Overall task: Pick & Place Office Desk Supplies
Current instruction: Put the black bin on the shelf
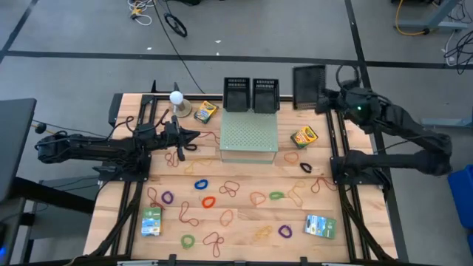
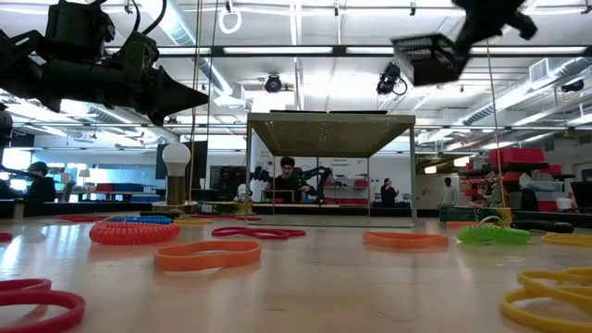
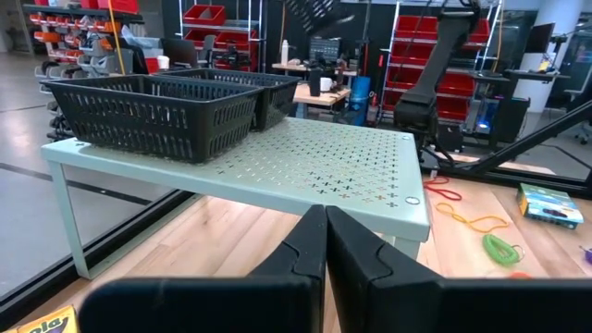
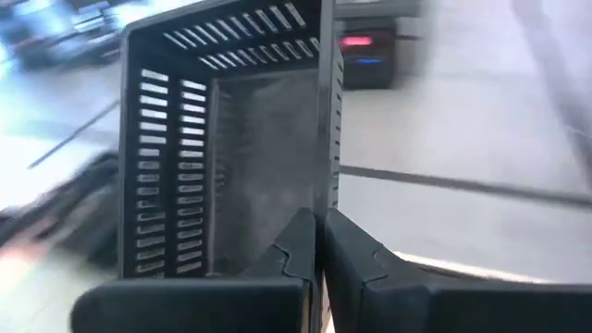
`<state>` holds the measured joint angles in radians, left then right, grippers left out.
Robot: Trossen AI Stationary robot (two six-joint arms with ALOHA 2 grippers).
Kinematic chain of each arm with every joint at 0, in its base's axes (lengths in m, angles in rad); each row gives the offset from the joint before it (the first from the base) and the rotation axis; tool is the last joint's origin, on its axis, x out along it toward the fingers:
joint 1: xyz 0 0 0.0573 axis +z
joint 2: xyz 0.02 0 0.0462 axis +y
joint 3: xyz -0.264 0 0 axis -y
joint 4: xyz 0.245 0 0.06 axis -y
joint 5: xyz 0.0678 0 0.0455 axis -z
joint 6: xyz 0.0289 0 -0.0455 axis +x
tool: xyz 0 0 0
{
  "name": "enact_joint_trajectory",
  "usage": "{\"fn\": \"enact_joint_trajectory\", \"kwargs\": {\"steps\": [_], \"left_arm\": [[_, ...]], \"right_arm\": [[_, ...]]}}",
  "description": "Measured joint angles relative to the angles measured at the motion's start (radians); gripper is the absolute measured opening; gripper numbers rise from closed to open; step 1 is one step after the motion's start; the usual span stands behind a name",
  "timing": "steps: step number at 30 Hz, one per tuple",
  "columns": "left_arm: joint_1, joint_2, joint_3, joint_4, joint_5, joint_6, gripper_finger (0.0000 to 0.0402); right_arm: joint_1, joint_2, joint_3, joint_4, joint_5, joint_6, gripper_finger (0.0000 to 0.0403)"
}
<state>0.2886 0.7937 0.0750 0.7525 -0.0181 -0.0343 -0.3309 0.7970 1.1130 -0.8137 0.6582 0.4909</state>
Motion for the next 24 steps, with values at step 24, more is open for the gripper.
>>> {"fn": "enact_joint_trajectory", "kwargs": {"steps": [24], "left_arm": [[0.0, 0.0, 0.0, 0.0, 0.0, 0.0, 0.0009]], "right_arm": [[0.673, 0.811, 0.019, 0.249, -0.545, -0.035, 0.0013]]}}
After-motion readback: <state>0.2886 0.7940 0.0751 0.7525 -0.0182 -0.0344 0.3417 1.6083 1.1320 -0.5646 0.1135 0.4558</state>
